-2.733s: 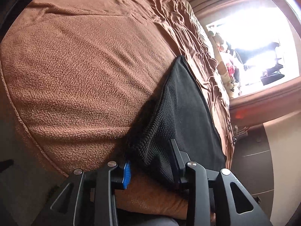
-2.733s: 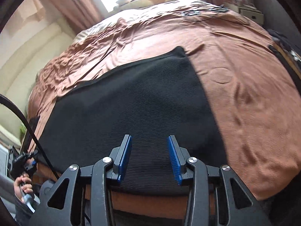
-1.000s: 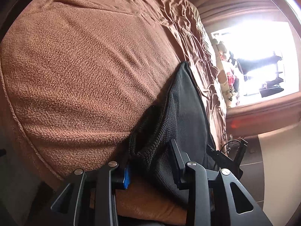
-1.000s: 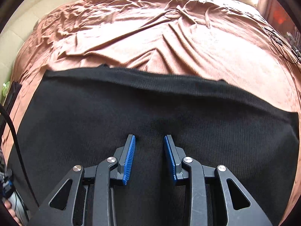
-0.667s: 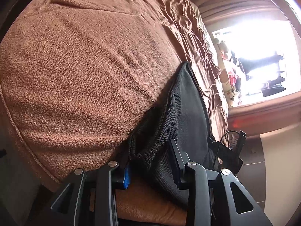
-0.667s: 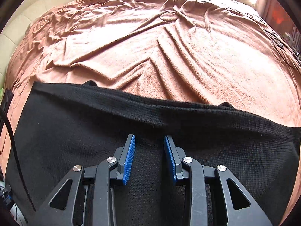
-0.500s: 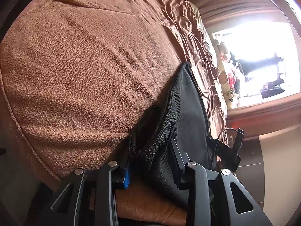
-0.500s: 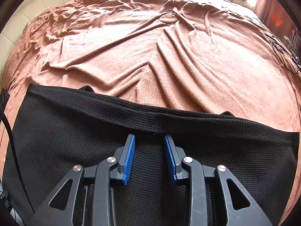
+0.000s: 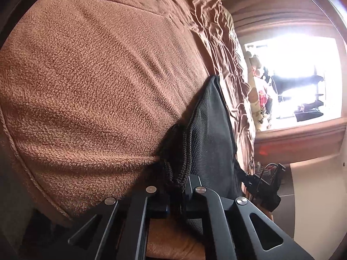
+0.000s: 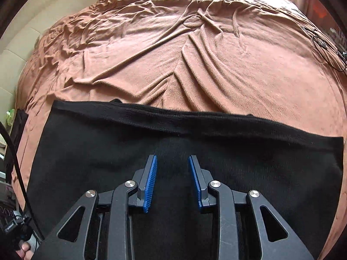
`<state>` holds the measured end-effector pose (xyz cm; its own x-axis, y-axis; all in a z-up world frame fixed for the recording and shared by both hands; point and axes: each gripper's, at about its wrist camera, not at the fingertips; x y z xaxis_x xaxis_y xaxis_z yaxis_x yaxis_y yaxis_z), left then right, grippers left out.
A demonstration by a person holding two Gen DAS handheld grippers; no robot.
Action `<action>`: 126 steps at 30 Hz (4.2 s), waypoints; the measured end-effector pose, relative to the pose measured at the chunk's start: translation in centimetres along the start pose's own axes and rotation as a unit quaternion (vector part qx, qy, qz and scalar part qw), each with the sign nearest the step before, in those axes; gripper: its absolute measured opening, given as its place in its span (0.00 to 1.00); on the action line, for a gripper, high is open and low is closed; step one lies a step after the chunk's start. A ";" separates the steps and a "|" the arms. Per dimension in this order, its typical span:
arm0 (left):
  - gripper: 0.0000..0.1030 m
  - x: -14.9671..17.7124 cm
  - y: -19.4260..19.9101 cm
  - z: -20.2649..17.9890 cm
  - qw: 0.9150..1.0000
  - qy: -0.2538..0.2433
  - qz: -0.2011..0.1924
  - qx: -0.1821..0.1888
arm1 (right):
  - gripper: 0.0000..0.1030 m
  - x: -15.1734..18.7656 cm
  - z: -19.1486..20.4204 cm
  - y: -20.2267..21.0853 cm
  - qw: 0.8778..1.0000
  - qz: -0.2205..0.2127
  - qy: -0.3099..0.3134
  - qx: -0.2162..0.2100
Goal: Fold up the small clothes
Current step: 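Lift the side edge with the left gripper and fold it over the shirt, then open the left gripper to release the folded side onto the shirt, then close both grippers on the folded edge with the patterned trim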
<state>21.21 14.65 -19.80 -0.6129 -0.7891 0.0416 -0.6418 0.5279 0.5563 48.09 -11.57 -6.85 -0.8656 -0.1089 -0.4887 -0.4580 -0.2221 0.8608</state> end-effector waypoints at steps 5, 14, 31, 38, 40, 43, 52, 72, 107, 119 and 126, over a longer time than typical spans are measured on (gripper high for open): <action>0.05 0.1 0.8 -1.0 0.999 0.007 0.006 0.037 | 0.14 3.2 0.3 2.9 0.999 -0.001 -0.013 -0.046; 0.04 0.2 1.5 -5.1 0.995 -0.010 0.020 0.101 | 0.14 8.3 0.4 5.1 0.996 0.029 -0.011 -0.086; 0.04 2.5 0.3 -14.0 0.984 -0.062 0.061 0.158 | 0.14 15.8 0.6 7.6 0.988 0.031 -0.027 -0.147; 0.04 4.2 -0.4 -16.7 0.978 -0.075 0.085 0.177 | 0.03 16.9 -0.9 8.1 0.984 0.019 -0.038 -0.170; 0.04 4.8 -0.7 -17.6 0.976 -0.080 0.092 0.181 | 0.03 17.0 -1.6 8.6 0.984 0.010 -0.045 -0.173; 0.04 5.8 -1.2 -18.7 0.973 -0.086 0.106 0.187 | 0.03 17.8 -3.3 10.1 0.984 -0.009 -0.054 -0.170; 0.04 9.7 -2.8 -22.1 0.963 -0.113 0.146 0.194 | 0.03 19.7 -9.2 14.0 0.983 -0.054 -0.096 -0.145; 0.04 22.3 -11.1 -26.6 0.936 -0.205 0.259 0.120 | 0.03 26.6 -15.4 21.6 0.975 -0.133 -0.156 -0.089; 0.74 30.5 -21.2 -22.7 0.905 -0.263 0.332 -0.046 | 0.38 31.3 -18.6 21.8 0.977 -0.112 -0.163 -0.079; 0.74 22.2 -19.7 -19.1 0.934 -0.221 0.261 -0.107 | 0.38 28.5 -18.4 20.2 0.987 -0.088 -0.123 -0.048; 0.73 20.4 -20.8 -16.6 0.941 -0.182 0.256 -0.124 | 0.38 28.3 -19.0 18.7 0.985 -0.089 -0.125 -0.078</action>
<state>29.68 -17.62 -16.72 -0.9590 -0.2668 0.0955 -0.1188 0.6846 0.7192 18.86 -37.21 -7.25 -0.8066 0.1835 -0.5618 -0.5866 -0.3644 0.7232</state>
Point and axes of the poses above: each gripper's, at about its wrist camera, not at the fingertips, and y roughly against the way its jaws point, z to its left, x to its underside, and after that the axes turned 11 degrees about y, right-handed
